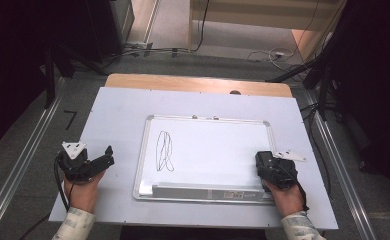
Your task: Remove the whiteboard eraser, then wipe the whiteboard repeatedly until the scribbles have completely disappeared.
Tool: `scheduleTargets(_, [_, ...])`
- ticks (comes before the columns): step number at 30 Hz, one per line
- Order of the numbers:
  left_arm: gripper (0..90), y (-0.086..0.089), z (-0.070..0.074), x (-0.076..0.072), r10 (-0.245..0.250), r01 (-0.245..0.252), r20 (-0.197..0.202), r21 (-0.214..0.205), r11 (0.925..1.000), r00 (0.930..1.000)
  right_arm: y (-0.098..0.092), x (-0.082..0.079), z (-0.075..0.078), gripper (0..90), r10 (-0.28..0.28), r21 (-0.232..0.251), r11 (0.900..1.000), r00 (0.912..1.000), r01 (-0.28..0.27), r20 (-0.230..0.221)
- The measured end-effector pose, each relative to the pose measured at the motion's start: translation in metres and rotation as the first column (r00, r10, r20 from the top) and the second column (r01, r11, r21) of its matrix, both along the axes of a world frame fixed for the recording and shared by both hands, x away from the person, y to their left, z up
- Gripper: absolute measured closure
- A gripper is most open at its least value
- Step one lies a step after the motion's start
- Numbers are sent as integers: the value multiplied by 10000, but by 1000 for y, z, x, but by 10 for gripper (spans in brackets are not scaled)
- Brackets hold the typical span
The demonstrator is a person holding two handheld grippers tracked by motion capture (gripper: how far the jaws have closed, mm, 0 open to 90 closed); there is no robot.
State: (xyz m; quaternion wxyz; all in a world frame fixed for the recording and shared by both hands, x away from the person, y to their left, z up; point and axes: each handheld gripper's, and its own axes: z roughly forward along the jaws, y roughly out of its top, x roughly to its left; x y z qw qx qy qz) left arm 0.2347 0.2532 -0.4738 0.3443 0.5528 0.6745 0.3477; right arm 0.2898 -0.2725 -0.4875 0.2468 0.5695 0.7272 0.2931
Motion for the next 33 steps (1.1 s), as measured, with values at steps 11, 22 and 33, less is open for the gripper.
scheduleTargets(11, [51, 1, 0, 0, 6, -6, -9, -73, 10000, 10000, 2, -4, 9, 368, 325, 130, 9994, 9978, -333, 579])
scheduleTargets(22, [50, 1, 0, -1, 40, -40, 3, -88, 10000, 10000, 2, -6, 12, 368, 443, 160, 9988, 9962, -456, 755])
scheduleTargets(33, [51, 1, 0, -1, 54, -54, -8, -133, 9999, 10000, 4, -7, 18, 367, 627, 316, 9973, 9941, -657, 888])
